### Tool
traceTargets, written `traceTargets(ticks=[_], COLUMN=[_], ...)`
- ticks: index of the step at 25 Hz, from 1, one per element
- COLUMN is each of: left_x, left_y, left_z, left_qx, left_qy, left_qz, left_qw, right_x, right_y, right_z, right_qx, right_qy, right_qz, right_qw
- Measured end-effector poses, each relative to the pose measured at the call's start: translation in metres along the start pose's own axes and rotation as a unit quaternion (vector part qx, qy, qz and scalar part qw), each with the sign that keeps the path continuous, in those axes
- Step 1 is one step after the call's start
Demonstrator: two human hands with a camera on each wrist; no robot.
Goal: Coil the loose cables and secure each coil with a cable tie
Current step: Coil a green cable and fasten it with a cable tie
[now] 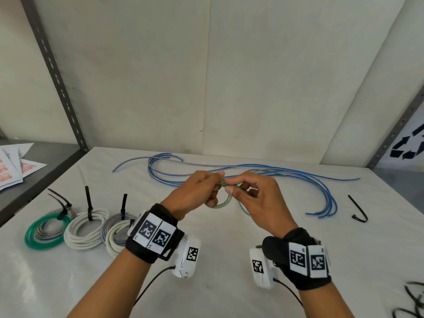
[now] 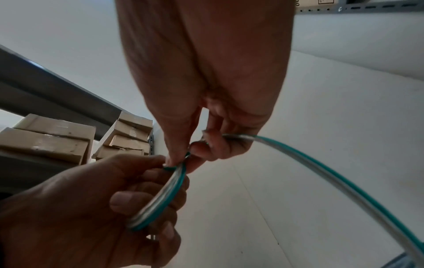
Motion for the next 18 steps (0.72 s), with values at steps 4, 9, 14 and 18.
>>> traceTargets(ticks=[4,9,14,18], left_x=[0.003,0.003,0.005,0.01], left_y=[0.018,0.031,0.013,0.004], left_z=[0.007,0.011,0.005,-0.001], left_qx=[-0.083,-0.322,-0.41,-0.368], left_qy=[-0.037,-0.02,0.009,0.028], left_qz=[0.089,0.169,0.165,0.11], left_qw=[0.992,0.931,0.897,0.923], right_x=[0.001,-0.003,-0.003,-0.001], right_y=[0.005,-0.004,-0.005,0.01], right_z=[-0.001,0.0,0.005,0.009], right_qx=[0.045,0.168,0.219,0.177], right_qy=[-0.01,-0.052,-0.076,-0.071], right_qz=[0.057,0.126,0.152,0.184], right_qw=[0.997,0.976,0.961,0.964])
Point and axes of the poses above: each hand's wrist, its own x-axis towards the middle knuckle, its own y-axis out of the back of the hand, z = x × y, the point moved 10 cm from there along x, towards the middle knuckle, and after that the axes turned 9 degrees about z, right-handed, at the moved point
